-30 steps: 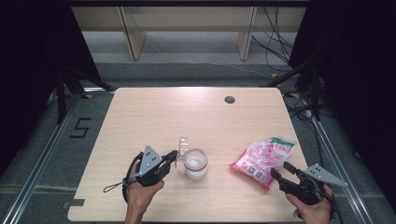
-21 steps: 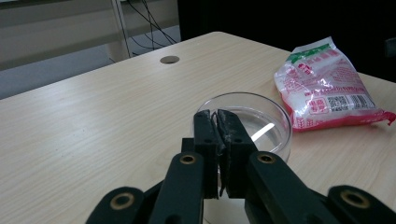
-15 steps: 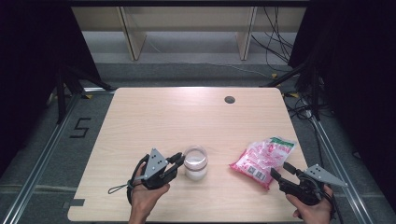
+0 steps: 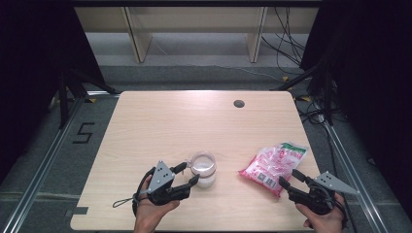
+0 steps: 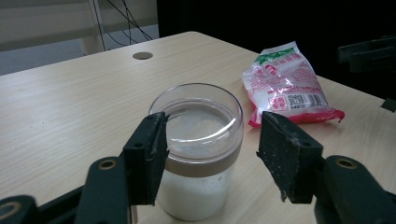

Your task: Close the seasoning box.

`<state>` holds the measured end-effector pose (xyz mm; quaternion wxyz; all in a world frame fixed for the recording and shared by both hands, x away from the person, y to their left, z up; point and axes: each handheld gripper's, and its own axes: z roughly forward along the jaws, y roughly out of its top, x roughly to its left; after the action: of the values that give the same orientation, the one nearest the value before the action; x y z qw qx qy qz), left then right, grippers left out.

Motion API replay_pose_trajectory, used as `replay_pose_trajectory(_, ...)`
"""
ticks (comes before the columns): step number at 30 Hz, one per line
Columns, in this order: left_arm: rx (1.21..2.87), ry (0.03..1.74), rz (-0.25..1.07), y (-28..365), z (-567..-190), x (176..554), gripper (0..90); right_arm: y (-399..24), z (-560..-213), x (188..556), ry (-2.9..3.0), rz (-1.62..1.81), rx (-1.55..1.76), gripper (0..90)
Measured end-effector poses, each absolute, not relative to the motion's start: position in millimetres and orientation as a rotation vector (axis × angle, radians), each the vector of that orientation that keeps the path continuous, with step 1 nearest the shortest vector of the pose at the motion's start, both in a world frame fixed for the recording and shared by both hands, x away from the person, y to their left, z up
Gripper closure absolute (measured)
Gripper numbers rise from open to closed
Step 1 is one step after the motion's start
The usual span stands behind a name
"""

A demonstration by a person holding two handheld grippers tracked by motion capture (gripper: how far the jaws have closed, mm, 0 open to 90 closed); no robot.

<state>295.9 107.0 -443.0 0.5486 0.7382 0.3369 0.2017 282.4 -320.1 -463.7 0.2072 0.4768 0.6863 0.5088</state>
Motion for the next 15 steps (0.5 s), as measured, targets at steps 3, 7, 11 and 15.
replay_pose_trajectory(3, 1.745, 0.806, 0.461, 105, -443, 295, 37.3, -317, -463, 280, 1.93, 1.406, 1.351, 36.1)
replay_pose_trajectory(7, 1.753, 0.817, 0.453, 101, -446, 292, 34.3, -316, -464, 281, 1.944, 1.431, 1.298, 35.7)
replay_pose_trajectory(11, 1.74, 0.793, 0.431, 100, -446, 288, 32.8, -316, -465, 280, 1.95, 1.432, 1.282, 35.6)
replay_pose_trajectory(15, 1.742, 0.789, 0.435, 99, -445, 284, 31.4, -313, -465, 278, 1.959, 1.44, 1.296, 35.4)
